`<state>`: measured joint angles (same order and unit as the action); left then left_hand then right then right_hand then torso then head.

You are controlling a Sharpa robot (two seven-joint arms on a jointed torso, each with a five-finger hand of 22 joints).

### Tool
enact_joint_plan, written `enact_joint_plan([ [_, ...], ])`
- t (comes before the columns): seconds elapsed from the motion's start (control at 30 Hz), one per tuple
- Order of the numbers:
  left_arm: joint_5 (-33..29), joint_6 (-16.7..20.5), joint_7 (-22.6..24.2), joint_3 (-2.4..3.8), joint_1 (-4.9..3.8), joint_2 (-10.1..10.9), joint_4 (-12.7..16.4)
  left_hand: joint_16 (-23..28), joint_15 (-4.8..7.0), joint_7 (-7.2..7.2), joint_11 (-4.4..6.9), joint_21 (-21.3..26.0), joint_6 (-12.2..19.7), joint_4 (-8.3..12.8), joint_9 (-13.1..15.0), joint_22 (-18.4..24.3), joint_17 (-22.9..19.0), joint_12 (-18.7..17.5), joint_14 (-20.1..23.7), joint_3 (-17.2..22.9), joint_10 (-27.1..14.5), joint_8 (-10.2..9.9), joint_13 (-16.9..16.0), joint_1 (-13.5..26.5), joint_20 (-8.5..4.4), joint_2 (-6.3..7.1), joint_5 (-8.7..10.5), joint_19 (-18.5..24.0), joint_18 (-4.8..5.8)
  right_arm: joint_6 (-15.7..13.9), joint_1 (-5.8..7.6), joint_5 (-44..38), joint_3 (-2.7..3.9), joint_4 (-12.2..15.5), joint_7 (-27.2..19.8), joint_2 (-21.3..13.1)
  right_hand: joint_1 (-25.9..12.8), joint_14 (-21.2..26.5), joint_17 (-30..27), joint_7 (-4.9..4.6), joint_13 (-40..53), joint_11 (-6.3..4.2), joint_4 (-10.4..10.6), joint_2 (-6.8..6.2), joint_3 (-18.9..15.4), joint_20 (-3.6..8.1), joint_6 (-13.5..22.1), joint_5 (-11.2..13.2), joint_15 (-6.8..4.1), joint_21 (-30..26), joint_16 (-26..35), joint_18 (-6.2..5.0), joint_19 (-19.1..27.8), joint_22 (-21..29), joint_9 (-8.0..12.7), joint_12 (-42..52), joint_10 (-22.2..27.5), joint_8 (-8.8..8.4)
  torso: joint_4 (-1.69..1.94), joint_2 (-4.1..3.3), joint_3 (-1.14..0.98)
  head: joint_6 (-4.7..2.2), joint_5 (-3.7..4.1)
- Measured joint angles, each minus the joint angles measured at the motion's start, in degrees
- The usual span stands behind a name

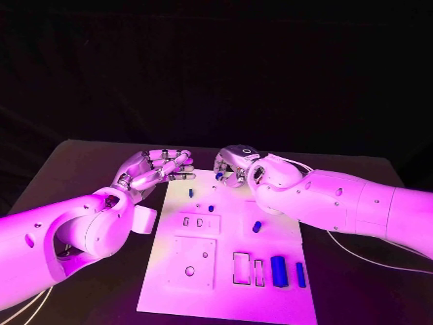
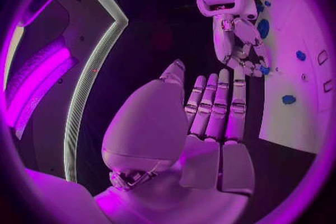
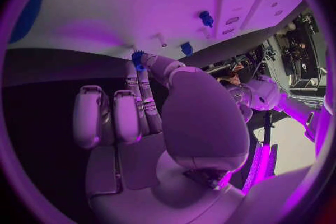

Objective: Assemble the parts on the task board

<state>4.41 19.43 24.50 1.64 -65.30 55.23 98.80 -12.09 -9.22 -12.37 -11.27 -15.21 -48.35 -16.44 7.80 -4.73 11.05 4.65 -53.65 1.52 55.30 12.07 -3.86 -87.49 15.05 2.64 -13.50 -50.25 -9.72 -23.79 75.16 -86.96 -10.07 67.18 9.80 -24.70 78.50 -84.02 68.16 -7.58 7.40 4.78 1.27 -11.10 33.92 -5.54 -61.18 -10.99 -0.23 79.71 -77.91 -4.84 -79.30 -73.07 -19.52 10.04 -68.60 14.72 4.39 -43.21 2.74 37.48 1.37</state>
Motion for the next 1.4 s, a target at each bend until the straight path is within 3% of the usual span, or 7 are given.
enact_joint_plan([
  [0.37, -0.01, -0.17, -0.05, 0.00, -0.12, -0.10, -0.05, 0.35, 0.00, 0.00, 0.00, 0.00, 0.00, 0.00, 0.00, 0.11, 0.11, 0.00, 0.00, 0.00, 0.00, 0.00, 0.00, 0.00, 0.00, 0.00, 0.00, 0.00, 0.00, 0.09, -0.31, -0.06, -0.03, -1.61, 0.00, 1.11, -0.62, 0.00, -1.24, -1.07, 0.70, -0.35, -0.17, -0.62, 1.14, -0.60, 1.69, 0.03, 0.00, -0.60, 0.00, 0.00, 0.68, 1.19, -0.37, -0.92, 0.86, -0.56, 0.01, -0.07, 0.03, -0.08, 0.01],
  [0.63, -0.01, -0.50, -0.19, 0.00, -0.24, -0.18, 0.01, 0.35, 0.00, 0.00, 0.00, 0.00, 0.00, 0.00, 0.00, 0.11, 0.10, 0.00, 0.00, 0.00, 0.00, 0.00, 0.00, 0.00, 0.00, 0.00, 0.00, 0.00, 0.00, 0.37, -0.51, -0.06, -0.06, -2.66, 0.01, 1.79, -1.22, 0.00, -1.79, -1.24, 0.13, 0.46, -0.24, -0.74, 1.53, -0.83, 2.27, -0.02, 0.43, -0.87, 0.24, 0.01, 1.26, 1.69, -0.51, -1.77, 2.50, -0.66, 0.04, -0.09, 0.07, -0.09, 0.01],
  [0.9, -0.02, -0.78, -0.34, 0.00, -0.35, -0.08, 0.10, 0.35, 0.00, 0.00, 0.00, 0.00, 0.00, 0.00, 0.00, 0.11, 0.10, 0.00, 0.00, 0.00, 0.00, 0.00, 0.00, 0.00, 0.00, 0.00, 0.00, 0.00, 0.00, 0.42, -0.54, 0.01, -0.04, -2.12, -0.12, 1.33, -3.23, 0.05, -5.76, -1.90, -1.18, 1.51, -0.17, -2.72, 1.58, -1.80, 5.92, -0.33, 1.52, -4.89, 2.49, -0.08, 5.28, 6.89, -0.70, -3.89, 7.84, -2.65, -0.04, -0.10, 0.07, -0.04, -0.14],
  [0.97, -0.02, -0.82, -0.36, 0.00, -0.37, -0.06, 0.09, 0.35, 0.00, 0.00, 0.00, 0.00, 0.00, 0.00, 0.00, 0.11, 0.10, 0.00, 0.00, 0.00, 0.00, 0.00, 0.00, 0.00, 0.00, 0.00, 0.00, 0.00, 0.00, 0.35, -0.54, 0.03, -0.04, -1.43, -0.18, 0.73, -3.55, 0.64, -8.75, -1.69, -1.88, 1.84, -0.20, -3.08, -0.60, -2.18, 8.20, -0.19, 2.10, -8.23, 4.39, -1.36, 8.30, 11.10, -0.53, -4.29, 11.01, -3.96, -0.03, -0.10, 0.06, -0.04, -0.16],
  [1.03, -0.02, -0.87, -0.38, 0.00, -0.38, -0.01, 0.03, 0.35, 0.00, 0.00, 0.00, 0.00, 0.00, 0.00, 0.00, 0.11, 0.11, 0.00, 0.00, 0.00, 0.00, 0.00, 0.00, 0.00, 0.00, 0.00, 0.00, 0.00, 0.00, 0.25, -0.51, 0.06, -0.04, -0.19, -0.23, -0.38, -2.64, 0.97, -10.49, -1.42, -2.32, 2.08, -0.16, -3.01, -4.42, -2.37, 9.24, -0.19, 2.33, -10.21, 5.38, -1.35, 9.34, 13.18, -0.58, -3.34, 13.16, -4.79, -0.03, -0.09, 0.04, -0.04, -0.16],
  [1.17, -0.02, -0.92, -0.42, 0.00, -0.39, 0.16, -0.15, 0.35, 0.00, 0.00, 0.00, 0.00, 0.00, 0.00, 0.00, 0.10, 0.15, 0.00, 0.00, 0.00, 0.00, 0.00, 0.00, 0.00, 0.00, 0.00, 0.00, 0.00, 0.00, 0.09, -0.40, 0.12, 0.00, 3.31, -0.28, -3.44, -0.97, 1.05, -11.28, -1.34, -2.52, 1.99, -0.27, -2.81, -7.76, -2.46, 9.32, -0.19, 2.25, -11.04, 5.44, -1.35, 9.43, 13.81, -0.80, -1.76, 13.86, -5.07, -0.06, -0.03, 0.03, -0.07, -0.16],
  [1.4, -0.06, -0.97, -0.45, -0.02, -0.40, 0.63, -0.78, 0.35, 0.00, 0.00, 0.00, 0.00, 0.00, 0.00, 0.00, 0.16, 0.14, -0.22, 0.00, 0.00, 0.00, 0.00, 0.00, 0.00, 0.00, 0.00, 0.00, 0.00, 0.01, -0.91, 0.60, 1.02, 0.35, 11.64, -0.38, -12.54, -0.41, 1.06, -11.70, -1.82, -2.52, 1.57, 0.30, -2.22, -10.42, -2.03, 8.84, -0.19, 2.24, -11.04, 5.46, -1.35, 9.00, 13.27, -1.06, 1.34, 12.75, -5.20, -0.49, 0.21, -0.13, -0.26, -0.41],
])
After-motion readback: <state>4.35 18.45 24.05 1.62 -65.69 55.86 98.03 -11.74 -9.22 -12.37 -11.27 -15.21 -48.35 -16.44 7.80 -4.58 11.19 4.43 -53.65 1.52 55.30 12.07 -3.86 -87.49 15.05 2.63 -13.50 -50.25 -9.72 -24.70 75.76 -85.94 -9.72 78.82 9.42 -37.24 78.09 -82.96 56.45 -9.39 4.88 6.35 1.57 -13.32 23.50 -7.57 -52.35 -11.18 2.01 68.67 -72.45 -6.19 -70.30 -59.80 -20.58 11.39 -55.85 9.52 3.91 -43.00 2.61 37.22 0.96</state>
